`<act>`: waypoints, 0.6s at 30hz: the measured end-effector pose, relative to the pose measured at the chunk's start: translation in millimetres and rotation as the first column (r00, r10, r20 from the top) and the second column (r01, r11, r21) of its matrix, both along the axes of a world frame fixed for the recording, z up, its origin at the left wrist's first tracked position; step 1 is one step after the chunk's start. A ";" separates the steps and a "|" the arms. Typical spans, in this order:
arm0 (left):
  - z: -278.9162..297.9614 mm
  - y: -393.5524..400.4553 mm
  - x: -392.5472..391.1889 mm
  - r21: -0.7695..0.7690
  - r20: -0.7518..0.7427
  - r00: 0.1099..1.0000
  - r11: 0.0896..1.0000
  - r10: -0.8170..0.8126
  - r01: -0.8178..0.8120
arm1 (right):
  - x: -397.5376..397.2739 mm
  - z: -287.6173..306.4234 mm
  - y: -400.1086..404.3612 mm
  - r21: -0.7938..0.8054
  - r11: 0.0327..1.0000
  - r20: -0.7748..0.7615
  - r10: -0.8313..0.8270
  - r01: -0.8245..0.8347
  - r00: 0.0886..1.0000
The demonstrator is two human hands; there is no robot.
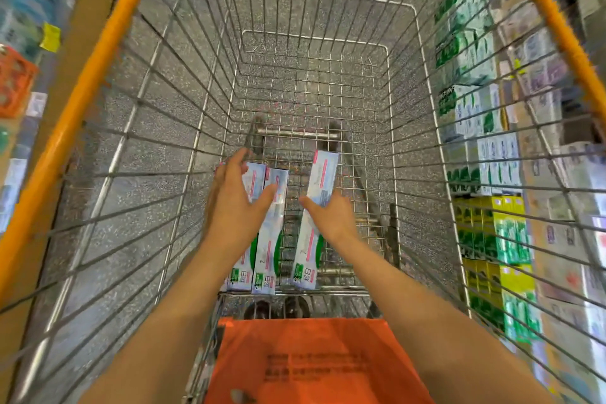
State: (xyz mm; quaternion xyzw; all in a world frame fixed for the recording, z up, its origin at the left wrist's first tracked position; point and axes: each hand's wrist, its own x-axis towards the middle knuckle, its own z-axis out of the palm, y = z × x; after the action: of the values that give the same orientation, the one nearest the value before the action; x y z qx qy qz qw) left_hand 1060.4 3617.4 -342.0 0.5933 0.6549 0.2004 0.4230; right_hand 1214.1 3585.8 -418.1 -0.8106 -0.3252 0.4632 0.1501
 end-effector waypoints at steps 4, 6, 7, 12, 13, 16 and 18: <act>-8.0 1.8 -6.8 0.026 0.005 1.000 1.000 0.006 -0.006 | -17.2 -41.3 -6.4 -0.079 0.995 -0.012 0.067 -0.068 0.998; -10.8 1.8 -8.7 0.019 0.002 1.000 1.000 0.013 -0.013 | -26.7 -52.6 -7.0 -0.079 0.994 -0.021 0.080 -0.081 0.997; -11.8 1.9 -9.3 0.017 0.000 1.000 1.000 0.015 -0.015 | -30.8 -54.5 -7.3 -0.079 0.994 -0.031 0.074 -0.076 0.997; -11.2 3.8 -9.0 0.042 0.000 1.000 0.999 0.008 -0.008 | -28.6 -53.1 -3.2 -0.117 0.988 -0.014 0.103 -0.104 0.995; -10.9 4.3 -8.3 0.040 -0.012 1.000 0.999 0.004 -0.003 | -25.9 -52.9 -3.3 -0.128 0.985 -0.018 0.112 -0.114 0.994; -10.3 4.8 -3.2 0.010 -0.032 0.999 1.000 -0.015 0.015 | -23.2 -49.2 -1.3 -0.126 0.984 -0.037 0.121 -0.125 0.992; -7.6 3.5 1.4 -0.018 -0.030 0.999 0.999 -0.028 0.028 | -22.0 -45.7 1.5 -0.127 0.979 -0.040 0.157 -0.161 0.987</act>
State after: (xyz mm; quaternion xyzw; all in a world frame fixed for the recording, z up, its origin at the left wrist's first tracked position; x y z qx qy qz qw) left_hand 1061.7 3620.9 -349.6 0.6017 0.6545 0.1799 0.4209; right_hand 1192.0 3587.2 -463.8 -0.7832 -0.3559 0.5057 0.0645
